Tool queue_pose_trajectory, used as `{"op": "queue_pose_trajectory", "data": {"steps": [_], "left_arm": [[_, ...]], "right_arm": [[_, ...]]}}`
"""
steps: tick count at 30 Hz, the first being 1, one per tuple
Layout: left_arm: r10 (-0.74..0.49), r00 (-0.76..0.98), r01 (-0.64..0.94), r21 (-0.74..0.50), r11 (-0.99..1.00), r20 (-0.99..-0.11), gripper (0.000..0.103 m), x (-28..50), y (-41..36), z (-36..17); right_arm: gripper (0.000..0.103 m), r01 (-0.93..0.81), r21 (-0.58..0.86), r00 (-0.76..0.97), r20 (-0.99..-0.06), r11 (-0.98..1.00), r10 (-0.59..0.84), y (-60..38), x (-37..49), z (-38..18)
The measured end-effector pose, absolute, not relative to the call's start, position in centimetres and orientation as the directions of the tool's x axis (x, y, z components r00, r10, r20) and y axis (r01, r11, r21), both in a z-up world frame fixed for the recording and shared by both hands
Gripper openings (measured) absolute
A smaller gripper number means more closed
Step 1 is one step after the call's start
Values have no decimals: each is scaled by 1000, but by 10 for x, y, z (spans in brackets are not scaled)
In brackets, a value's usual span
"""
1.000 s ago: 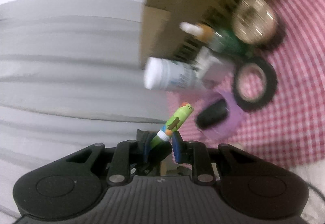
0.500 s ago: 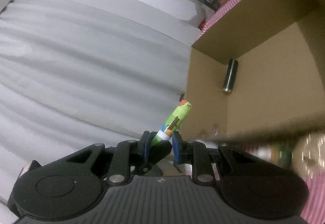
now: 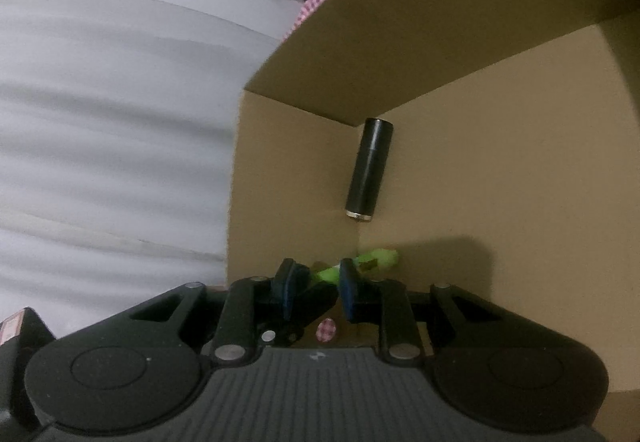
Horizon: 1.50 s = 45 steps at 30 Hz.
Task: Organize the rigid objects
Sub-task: 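Carry the glue stick into the cardboard box and open the right gripper, then return the right gripper to the bowl and grasp the black oval item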
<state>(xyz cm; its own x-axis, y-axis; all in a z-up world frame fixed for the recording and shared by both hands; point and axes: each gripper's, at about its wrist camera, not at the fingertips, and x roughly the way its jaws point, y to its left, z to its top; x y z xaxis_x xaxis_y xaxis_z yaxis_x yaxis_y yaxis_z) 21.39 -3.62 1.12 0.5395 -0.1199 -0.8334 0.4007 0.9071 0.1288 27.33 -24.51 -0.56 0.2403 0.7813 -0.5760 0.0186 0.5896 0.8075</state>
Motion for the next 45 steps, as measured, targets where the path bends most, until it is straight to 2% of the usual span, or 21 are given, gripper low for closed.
{"op": "queue_pose_trajectory", "data": {"steps": [13, 25, 30, 34, 41, 45], "left_arm": [[-157, 581, 371, 89, 924, -798, 30, 198, -25, 36], [-237, 635, 373, 23, 928, -735, 34, 120, -2, 68], [-270, 602, 415, 5, 910, -752, 36, 85, -3, 50], [-261, 560, 468, 41, 883, -786, 40, 65, -14, 19], [-206, 506, 507, 96, 856, -838, 40, 58, -26, -29], [-218, 482, 509, 69, 858, -849, 40, 64, -24, -37]], "right_arm": [[27, 19, 810, 290, -566, 587, 772, -243, 279, -6], [27, -70, 861, 423, -432, 504, 796, -297, 191, 50], [28, -58, 863, 414, -437, 502, 799, -306, 141, 44], [48, 13, 866, 358, -471, 500, 806, -301, 111, 18], [49, 178, 864, 239, -502, 470, 831, -278, 100, -39], [49, 234, 849, 204, -519, 474, 830, -266, 109, -54]]}}
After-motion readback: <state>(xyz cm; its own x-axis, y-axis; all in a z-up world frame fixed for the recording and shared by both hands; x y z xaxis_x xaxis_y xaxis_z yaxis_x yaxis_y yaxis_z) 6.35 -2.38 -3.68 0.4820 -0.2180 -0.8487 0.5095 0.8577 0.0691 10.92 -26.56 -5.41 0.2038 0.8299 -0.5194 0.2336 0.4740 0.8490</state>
